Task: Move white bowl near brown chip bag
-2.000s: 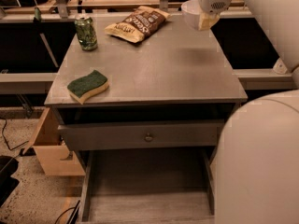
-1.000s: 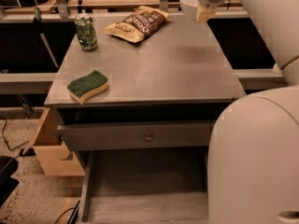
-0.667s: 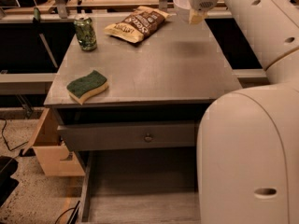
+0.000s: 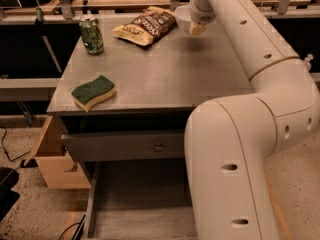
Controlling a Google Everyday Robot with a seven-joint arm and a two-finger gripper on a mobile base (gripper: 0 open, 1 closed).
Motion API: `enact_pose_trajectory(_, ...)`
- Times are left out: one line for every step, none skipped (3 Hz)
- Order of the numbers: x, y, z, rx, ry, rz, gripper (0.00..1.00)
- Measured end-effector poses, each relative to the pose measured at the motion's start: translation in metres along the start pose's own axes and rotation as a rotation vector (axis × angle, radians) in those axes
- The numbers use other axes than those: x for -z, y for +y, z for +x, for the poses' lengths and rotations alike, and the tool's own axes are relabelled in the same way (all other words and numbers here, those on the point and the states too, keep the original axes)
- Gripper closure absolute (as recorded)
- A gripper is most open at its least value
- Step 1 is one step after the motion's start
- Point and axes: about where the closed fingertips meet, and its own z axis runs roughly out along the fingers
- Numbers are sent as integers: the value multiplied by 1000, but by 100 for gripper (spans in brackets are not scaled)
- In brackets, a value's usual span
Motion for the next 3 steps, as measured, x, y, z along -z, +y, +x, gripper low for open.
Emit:
enact_pose_trajectory(-33, 5, -4, -21, 5, -29, 100)
enact_pose_trajectory(-55, 10, -5, -47, 18, -47, 100)
enact_pose_trajectory(-65, 7, -9, -70, 26, -37, 100)
